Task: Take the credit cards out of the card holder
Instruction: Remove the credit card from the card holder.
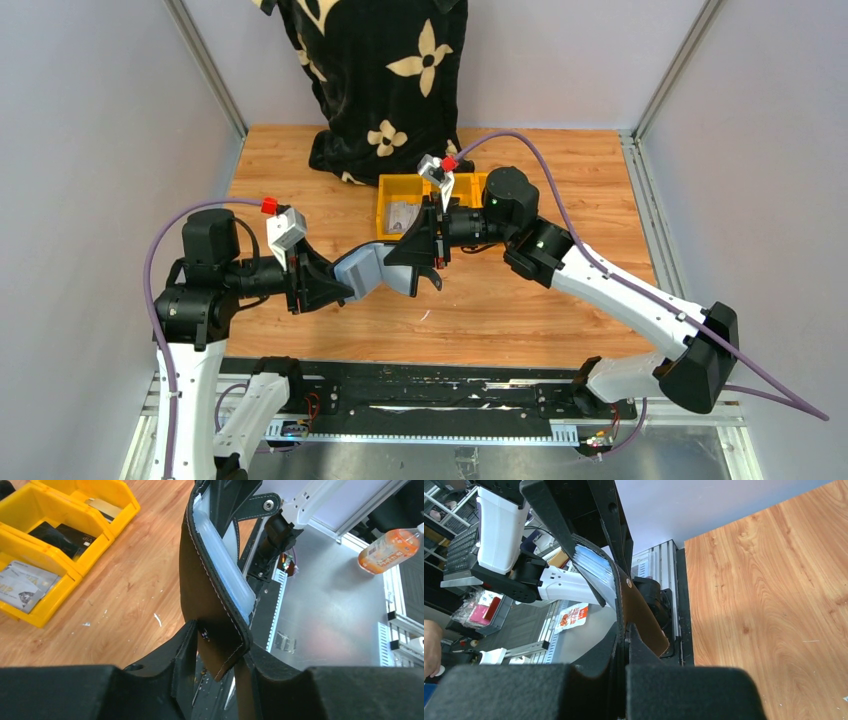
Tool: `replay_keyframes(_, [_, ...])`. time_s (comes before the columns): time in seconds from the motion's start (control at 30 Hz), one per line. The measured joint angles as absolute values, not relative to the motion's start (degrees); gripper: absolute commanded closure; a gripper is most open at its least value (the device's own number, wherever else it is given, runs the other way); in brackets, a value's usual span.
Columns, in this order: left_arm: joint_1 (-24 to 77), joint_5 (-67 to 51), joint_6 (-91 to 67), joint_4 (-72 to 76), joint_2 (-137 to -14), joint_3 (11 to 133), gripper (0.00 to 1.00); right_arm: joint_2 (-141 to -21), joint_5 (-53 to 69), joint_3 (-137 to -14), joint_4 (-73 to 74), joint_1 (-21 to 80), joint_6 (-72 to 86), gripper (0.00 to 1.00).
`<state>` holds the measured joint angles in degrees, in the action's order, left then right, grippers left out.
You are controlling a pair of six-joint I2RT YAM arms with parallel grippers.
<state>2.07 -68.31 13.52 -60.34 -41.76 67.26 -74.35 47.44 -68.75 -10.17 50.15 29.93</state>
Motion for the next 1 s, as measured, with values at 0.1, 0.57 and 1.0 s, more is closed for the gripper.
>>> replay_keyframes(0.1, [2.1, -68.9, 13.5, -60.3, -41.7, 67.3, 0.69, -74.3, 48.0, -68.7, -10.7, 50.2, 30.5, 1.0])
replay_keyframes(0.57, [2.1, -69.3, 13.7, -60.4, -41.4, 68.2, 0.8, -73.7, 50.5, -68.2, -12.3, 50.1, 31.8, 1.0])
replay_keyframes(1.0, [2.1, -72.1, 13.7, -60.6, -42.8, 68.5, 0.7, -74.1, 55.1, -64.3, -21.4, 50.7, 37.5, 1.0])
